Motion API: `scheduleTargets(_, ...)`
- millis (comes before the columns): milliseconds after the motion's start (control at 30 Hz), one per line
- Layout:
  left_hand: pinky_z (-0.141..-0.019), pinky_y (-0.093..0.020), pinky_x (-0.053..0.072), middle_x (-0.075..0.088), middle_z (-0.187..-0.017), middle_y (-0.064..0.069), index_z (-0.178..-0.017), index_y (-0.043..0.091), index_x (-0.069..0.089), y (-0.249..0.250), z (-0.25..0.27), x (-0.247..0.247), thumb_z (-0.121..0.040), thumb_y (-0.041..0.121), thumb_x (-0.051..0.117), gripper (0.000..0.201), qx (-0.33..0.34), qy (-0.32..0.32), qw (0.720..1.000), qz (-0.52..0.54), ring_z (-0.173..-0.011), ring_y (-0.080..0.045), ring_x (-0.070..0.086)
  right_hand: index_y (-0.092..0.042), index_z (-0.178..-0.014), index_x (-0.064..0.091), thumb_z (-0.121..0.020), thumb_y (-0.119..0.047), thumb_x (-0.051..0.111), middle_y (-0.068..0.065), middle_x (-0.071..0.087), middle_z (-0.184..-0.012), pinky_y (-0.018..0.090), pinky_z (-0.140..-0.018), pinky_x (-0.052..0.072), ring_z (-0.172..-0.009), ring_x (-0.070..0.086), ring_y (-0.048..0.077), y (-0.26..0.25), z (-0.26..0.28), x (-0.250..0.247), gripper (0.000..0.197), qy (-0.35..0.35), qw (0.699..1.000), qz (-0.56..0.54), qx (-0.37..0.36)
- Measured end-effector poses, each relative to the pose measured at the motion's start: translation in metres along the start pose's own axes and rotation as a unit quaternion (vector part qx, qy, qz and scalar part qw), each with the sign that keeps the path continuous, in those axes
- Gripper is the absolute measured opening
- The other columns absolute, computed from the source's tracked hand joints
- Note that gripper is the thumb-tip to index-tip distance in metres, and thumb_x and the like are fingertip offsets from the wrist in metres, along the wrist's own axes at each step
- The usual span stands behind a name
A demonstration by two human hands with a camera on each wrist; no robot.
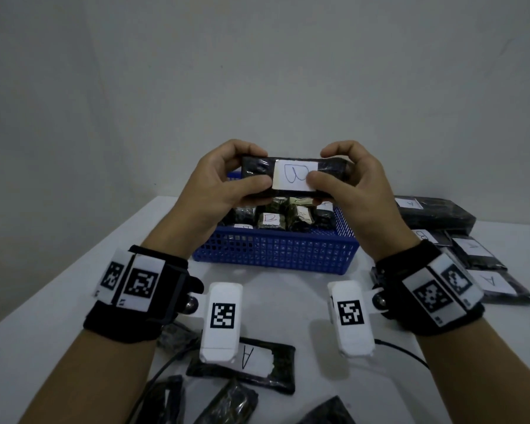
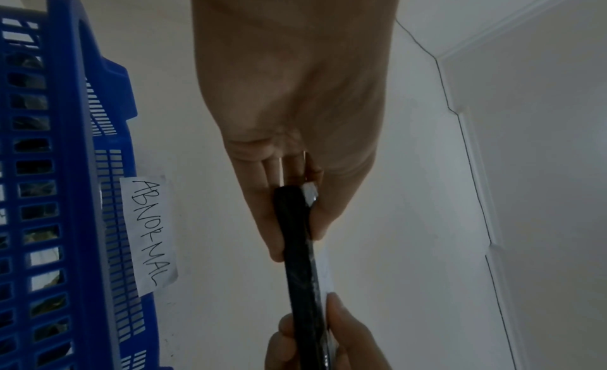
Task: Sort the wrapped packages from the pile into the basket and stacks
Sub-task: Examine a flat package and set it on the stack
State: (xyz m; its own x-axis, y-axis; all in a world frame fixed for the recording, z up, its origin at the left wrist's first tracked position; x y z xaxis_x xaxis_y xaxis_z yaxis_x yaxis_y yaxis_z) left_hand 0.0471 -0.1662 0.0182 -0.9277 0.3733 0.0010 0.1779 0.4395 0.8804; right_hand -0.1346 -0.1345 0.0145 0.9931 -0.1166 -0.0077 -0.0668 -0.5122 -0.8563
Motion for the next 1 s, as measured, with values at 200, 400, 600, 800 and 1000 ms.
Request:
scheduleTargets(200, -0.063, -0.026, 0.060, 0.068, -0.108, -0.008, -0.104, 0.011, 0.068, -0.003, 0.000, -0.004, -0.100, 0.003, 0.049, 0.021, -0.035, 0.010, 0.999, 0.028, -0.089, -0.021, 0.073, -0.015, -0.113, 0.057, -0.079, -0.021, 0.085, 0.006, 0.069, -0.113, 0.043, -0.081, 0.063, -0.099, 0.073, 0.021, 0.019, 0.001, -0.019, 0.044, 0.113, 0.990, 0.069, 0.039)
scheduleTargets(400, -0.076, -0.033, 0.060, 0.070, -0.116, -0.011, -0.116, 0.008, 0.068, 0.005, 0.004, 0.012, -0.105, 0.015, 0.042, 0.028, -0.028, -0.046, 0.998, 0.019, -0.098, -0.027, 0.072, -0.022, -0.157, 0.024, -0.062, -0.058, 0.079, -0.006, 0.046, -0.151, 0.035, -0.105, 0.051, -0.127, 0.055, 0.009, 0.017, 0.004, 0.008, 0.116, -0.009, 0.988, 0.137, 0.077)
scheduleTargets(600, -0.078, -0.038, 0.059, 0.067, -0.127, -0.011, -0.126, 0.010, 0.064, 0.006, 0.010, 0.026, -0.107, 0.034, 0.029, 0.046, -0.074, -0.101, 0.991, 0.039, -0.103, -0.029, 0.070, -0.025, -0.159, 0.014, -0.060, -0.059, 0.088, -0.003, 0.039, -0.154, 0.039, -0.114, 0.043, -0.137, 0.045, 0.015, 0.005, 0.010, 0.012, 0.128, 0.015, 0.988, 0.153, 0.014)
scheduleTargets(800, -0.067, -0.029, 0.059, 0.072, -0.109, -0.013, -0.121, 0.013, 0.063, -0.009, 0.009, 0.024, -0.099, 0.031, 0.055, 0.030, -0.103, -0.124, 0.986, -0.037, -0.079, -0.025, 0.073, -0.028, -0.157, 0.015, -0.054, -0.058, 0.092, -0.005, 0.036, -0.154, 0.016, -0.109, 0.041, -0.140, 0.042, 0.011, 0.007, 0.009, 0.022, 0.132, -0.048, 0.983, 0.175, -0.038)
scheduleTargets(1000, -0.077, -0.033, 0.061, 0.071, -0.113, -0.008, -0.120, 0.016, 0.061, -0.015, 0.008, 0.015, -0.084, 0.022, 0.074, 0.039, -0.095, -0.113, 0.988, -0.037, -0.091, -0.026, 0.073, -0.030, -0.159, 0.017, -0.081, -0.057, 0.074, -0.007, 0.031, -0.162, 0.016, -0.108, 0.039, -0.144, 0.035, 0.004, 0.010, 0.004, 0.016, 0.100, -0.039, 0.993, 0.108, 0.006)
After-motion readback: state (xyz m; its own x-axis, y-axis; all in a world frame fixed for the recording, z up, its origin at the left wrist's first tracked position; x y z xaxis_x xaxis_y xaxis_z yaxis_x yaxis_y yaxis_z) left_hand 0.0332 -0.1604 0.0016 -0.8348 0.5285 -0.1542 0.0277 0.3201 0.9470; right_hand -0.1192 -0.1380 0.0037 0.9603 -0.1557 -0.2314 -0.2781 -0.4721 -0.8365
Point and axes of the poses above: each hand's wrist, its own z-axis away from the middle knuckle, its own x-axis out of the palm, y = z × x, the point moved 9 cm from there along -z, towards the middle knuckle
